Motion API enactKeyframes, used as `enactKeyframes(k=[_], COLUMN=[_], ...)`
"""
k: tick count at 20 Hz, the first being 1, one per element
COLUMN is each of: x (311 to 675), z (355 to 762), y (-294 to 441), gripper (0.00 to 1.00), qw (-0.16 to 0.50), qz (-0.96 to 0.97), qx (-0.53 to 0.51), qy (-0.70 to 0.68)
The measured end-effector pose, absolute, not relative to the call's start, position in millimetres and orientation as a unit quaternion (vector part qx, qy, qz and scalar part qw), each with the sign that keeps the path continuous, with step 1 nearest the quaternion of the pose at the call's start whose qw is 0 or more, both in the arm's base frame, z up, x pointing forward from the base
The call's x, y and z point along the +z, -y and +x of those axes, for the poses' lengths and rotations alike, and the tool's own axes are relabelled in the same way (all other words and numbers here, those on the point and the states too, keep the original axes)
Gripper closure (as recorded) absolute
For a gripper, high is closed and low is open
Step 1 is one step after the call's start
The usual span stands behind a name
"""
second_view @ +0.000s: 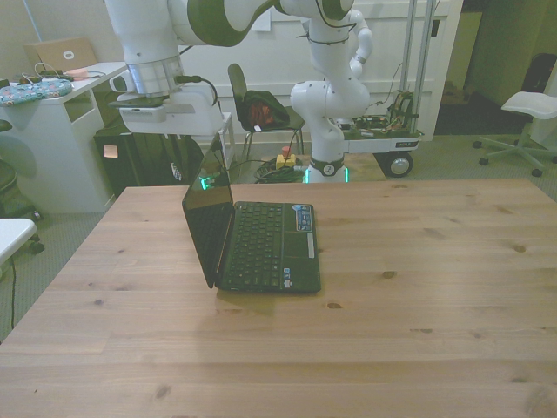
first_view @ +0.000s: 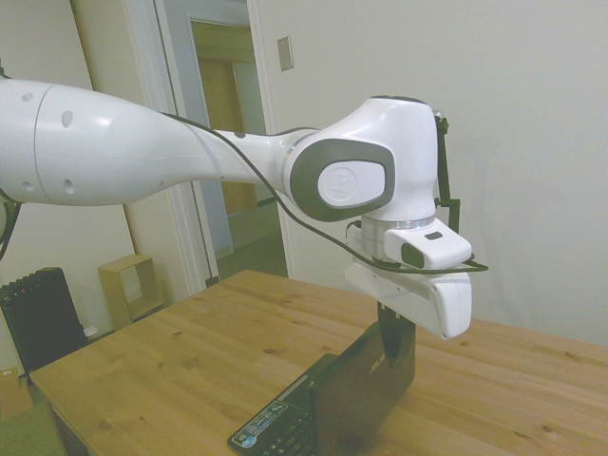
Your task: Close the laptop
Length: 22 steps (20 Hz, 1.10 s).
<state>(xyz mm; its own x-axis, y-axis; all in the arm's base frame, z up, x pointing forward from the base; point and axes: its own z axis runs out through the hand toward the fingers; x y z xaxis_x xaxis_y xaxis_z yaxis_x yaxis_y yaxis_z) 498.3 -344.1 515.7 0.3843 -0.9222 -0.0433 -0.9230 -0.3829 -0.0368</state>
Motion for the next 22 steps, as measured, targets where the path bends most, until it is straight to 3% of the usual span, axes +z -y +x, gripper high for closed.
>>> enactKeyframes(k=[9,16,22], x=[500,448,390], z=[536,562,550], y=[270,181,156], gripper=[1.0,1.0,1.0], qw=[0.013,0.004,-0.004], qz=[-0.849,-0.865,-0.865], qx=[0.014,0.028,0.057], qy=[-0.528,-0.502,-0.498])
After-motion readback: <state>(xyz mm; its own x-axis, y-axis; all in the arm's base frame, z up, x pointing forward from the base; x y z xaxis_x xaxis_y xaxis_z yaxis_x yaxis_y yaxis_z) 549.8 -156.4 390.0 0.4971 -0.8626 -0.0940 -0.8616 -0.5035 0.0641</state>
